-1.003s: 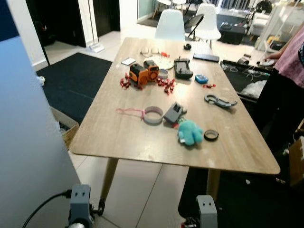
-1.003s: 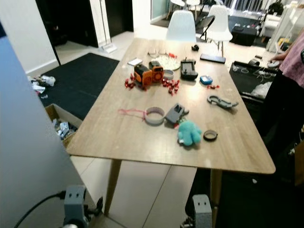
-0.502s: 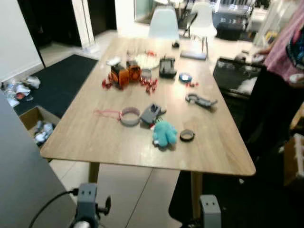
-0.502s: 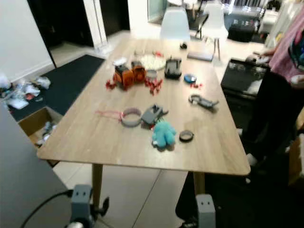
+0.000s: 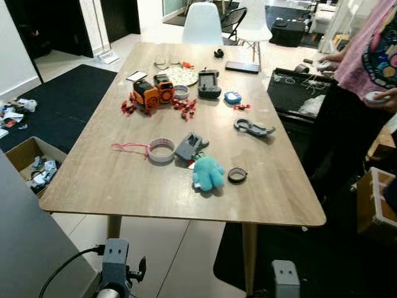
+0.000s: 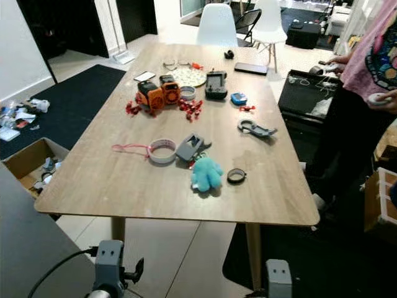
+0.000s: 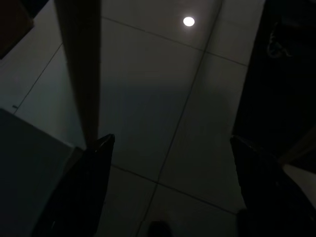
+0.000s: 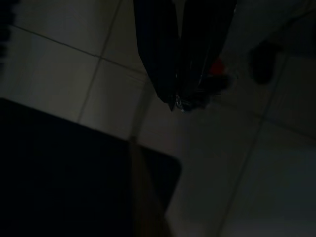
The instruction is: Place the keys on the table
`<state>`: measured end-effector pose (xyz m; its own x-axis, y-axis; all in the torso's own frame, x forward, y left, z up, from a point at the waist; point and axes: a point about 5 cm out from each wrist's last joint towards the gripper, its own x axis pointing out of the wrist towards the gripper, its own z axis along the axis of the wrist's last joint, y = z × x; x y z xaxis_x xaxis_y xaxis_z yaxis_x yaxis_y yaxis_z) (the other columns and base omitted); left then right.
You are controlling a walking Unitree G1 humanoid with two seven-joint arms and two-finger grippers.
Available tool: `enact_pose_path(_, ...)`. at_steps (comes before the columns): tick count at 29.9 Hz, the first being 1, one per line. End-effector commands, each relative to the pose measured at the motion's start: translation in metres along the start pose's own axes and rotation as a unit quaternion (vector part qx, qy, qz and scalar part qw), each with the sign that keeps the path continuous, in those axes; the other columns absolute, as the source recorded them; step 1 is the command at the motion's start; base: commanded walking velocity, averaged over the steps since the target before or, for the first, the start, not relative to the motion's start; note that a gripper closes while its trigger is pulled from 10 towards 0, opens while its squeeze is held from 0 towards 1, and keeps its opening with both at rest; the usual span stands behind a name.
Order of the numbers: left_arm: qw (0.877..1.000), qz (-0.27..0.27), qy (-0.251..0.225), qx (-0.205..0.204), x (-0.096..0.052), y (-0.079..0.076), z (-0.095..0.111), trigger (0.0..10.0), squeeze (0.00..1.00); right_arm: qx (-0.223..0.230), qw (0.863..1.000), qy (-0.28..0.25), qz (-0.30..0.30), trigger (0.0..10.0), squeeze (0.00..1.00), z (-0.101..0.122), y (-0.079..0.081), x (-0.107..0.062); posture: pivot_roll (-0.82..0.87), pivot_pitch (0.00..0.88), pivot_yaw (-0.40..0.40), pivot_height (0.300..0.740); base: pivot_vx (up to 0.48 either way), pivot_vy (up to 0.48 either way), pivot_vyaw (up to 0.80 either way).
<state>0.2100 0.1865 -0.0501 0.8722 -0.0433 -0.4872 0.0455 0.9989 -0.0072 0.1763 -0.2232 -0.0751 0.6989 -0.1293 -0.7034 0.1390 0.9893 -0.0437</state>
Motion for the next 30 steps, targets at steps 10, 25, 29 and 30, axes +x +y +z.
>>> enact_pose_path(10,1.000,-0.003,0.011,0.007,-0.004,-0.002,-0.007,10.0,0.00,0.063,0.961,-0.110,-0.246,10.0,0.00,0.041,-0.112,-0.021,0.04,0.063,-0.030,0.740,0.000,0.000,0.00)
enact_pose_path(25,1.000,0.001,0.006,0.009,-0.003,0.002,-0.004,10.0,0.00,0.171,0.849,-0.464,-0.184,10.0,0.00,0.258,-0.133,-0.051,0.05,0.059,-0.036,0.740,0.000,0.000,0.00)
enact_pose_path(29,1.000,0.004,0.007,0.007,-0.006,0.002,-0.007,10.0,0.00,0.188,0.826,-0.531,0.003,10.0,0.00,0.324,-0.074,-0.056,0.05,0.057,-0.037,0.740,0.000,0.000,0.00)
enact_pose_path(30,1.000,0.004,0.008,0.006,-0.006,0.002,-0.007,10.0,0.00,0.185,0.827,-0.530,0.026,10.0,0.00,0.328,-0.065,-0.055,0.05,0.057,-0.036,0.740,0.000,0.000,0.00)
